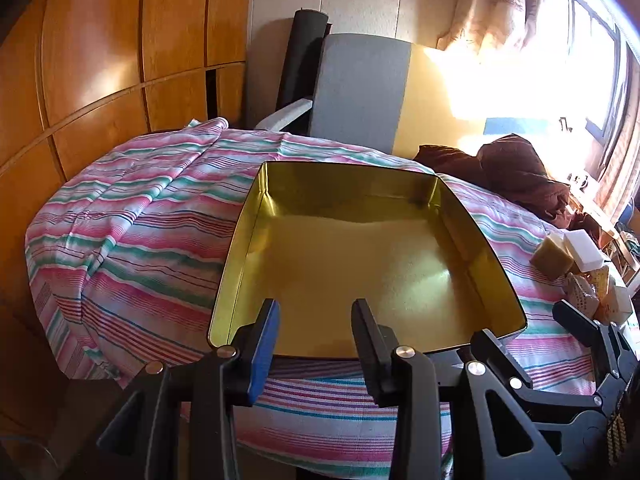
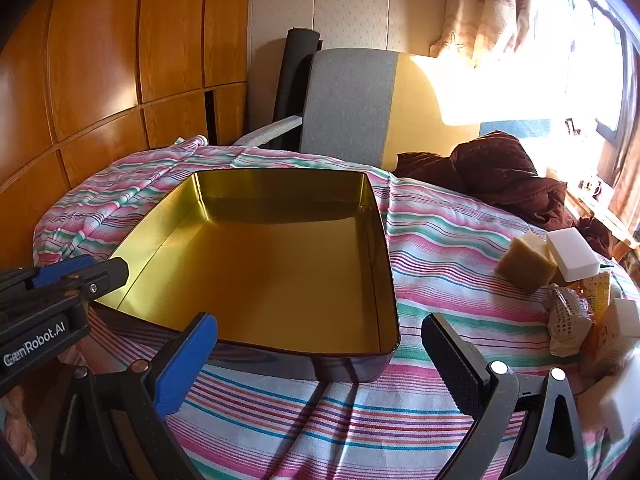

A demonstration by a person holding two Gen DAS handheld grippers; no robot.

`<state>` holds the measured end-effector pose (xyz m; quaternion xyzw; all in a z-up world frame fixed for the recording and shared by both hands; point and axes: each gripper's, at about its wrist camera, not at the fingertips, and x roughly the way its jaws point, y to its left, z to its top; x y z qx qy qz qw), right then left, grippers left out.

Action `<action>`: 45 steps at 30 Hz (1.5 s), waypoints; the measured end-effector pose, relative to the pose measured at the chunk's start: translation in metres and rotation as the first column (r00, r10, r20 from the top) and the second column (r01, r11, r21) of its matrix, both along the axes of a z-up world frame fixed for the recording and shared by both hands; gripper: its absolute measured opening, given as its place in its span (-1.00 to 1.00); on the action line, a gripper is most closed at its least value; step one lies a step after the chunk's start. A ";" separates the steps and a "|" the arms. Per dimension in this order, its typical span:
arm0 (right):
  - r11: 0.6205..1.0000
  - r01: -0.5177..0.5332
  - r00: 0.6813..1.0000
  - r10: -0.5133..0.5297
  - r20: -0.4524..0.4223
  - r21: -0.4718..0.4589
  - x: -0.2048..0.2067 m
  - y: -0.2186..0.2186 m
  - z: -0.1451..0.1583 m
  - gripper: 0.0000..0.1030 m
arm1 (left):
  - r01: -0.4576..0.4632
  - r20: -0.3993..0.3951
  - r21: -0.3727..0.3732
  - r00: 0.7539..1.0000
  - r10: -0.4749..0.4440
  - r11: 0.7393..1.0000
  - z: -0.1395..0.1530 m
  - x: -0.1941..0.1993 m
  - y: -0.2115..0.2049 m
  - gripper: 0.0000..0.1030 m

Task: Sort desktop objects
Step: 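Swing both tools from the gold tray toward the pile of items, then grasp a white melamine sponge from the pile with the left tool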

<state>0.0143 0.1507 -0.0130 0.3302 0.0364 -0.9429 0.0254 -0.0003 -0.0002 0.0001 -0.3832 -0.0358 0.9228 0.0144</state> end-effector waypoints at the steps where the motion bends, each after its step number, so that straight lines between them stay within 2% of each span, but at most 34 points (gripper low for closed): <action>1: 1.000 0.002 1.000 -0.002 0.002 -0.002 0.000 0.001 0.000 1.00 | -0.004 -0.007 -0.002 1.000 0.004 1.000 0.000 -0.001 -0.001 -0.27; 6: 1.000 0.005 1.000 -0.005 0.005 0.002 0.000 0.003 0.002 1.00 | -0.002 -0.042 0.006 0.999 0.002 1.000 -0.004 0.002 -0.002 -0.27; 9: 1.000 0.007 1.000 -0.007 -0.007 0.009 0.002 0.001 0.003 1.00 | 0.010 -0.019 0.015 1.000 -0.010 1.000 -0.005 0.000 -0.005 -0.27; 11: 1.000 0.006 1.000 -0.006 -0.017 -0.002 0.003 0.003 0.003 1.00 | 0.032 -0.004 0.032 0.999 -0.032 0.999 -0.006 0.002 -0.004 -0.22; 13: 1.000 0.005 1.000 -0.005 -0.026 -0.015 0.007 0.007 0.002 1.00 | 0.057 0.026 0.061 0.998 -0.059 0.997 -0.010 -0.004 -0.003 -0.09; 15: 1.000 0.004 1.000 -0.005 -0.028 -0.026 0.008 0.012 0.002 0.99 | 0.079 0.052 0.087 0.995 -0.084 0.993 -0.015 -0.008 -0.002 -0.07; 21: 0.997 0.023 0.999 -0.026 -0.040 -0.073 0.012 0.033 0.003 0.99 | 0.121 0.043 0.073 0.991 -0.125 0.990 -0.016 -0.004 0.012 -0.05; 23: 0.995 0.025 0.998 -0.031 -0.054 -0.096 0.016 0.043 0.004 0.99 | 0.159 0.035 0.088 0.986 -0.163 0.983 -0.015 -0.002 0.016 0.06; 26: 0.990 0.026 0.996 -0.038 -0.078 -0.139 0.024 0.062 0.008 0.99 | 0.261 0.024 0.189 0.962 -0.271 0.947 -0.018 0.000 0.023 0.16; 27: 0.987 0.026 0.996 -0.040 -0.084 -0.157 0.026 0.068 0.009 0.99 | 0.295 0.022 0.218 0.952 -0.307 0.930 -0.019 0.000 0.028 0.29; 28: 0.985 0.028 0.995 -0.044 -0.090 -0.171 0.030 0.075 0.010 0.99 | 0.324 0.020 0.242 0.941 -0.338 0.915 -0.020 0.002 0.033 0.33; 31: 0.978 0.031 0.992 -0.056 -0.117 -0.204 0.042 0.095 0.013 0.99 | 0.388 0.022 0.252 0.914 -0.406 0.887 -0.022 0.009 0.050 0.34; 36: 0.960 0.037 0.984 -0.083 -0.156 -0.278 0.073 0.142 0.017 0.99 | 0.494 0.008 0.341 0.849 -0.528 0.800 -0.027 0.018 0.076 0.37; 38: 0.949 0.064 0.979 -0.120 -0.166 -0.310 0.088 0.165 0.020 0.99 | 0.525 -0.008 0.361 0.828 -0.561 0.770 -0.027 0.022 0.084 0.56; 39: 0.940 0.085 0.975 -0.146 -0.166 -0.330 0.095 0.178 0.020 0.99 | 0.544 -0.012 0.374 0.813 -0.582 0.751 -0.027 0.024 0.090 0.63; 42: 0.909 0.162 0.957 -0.239 -0.164 -0.385 0.115 0.218 0.025 1.00 | 0.602 -0.007 0.374 0.762 -0.647 0.705 -0.026 0.031 0.111 0.63; 45: 0.888 0.252 0.920 -0.343 -0.189 -0.384 0.131 0.254 0.037 1.00 | 0.693 -0.035 0.336 0.686 -0.726 0.638 -0.017 0.043 0.142 0.61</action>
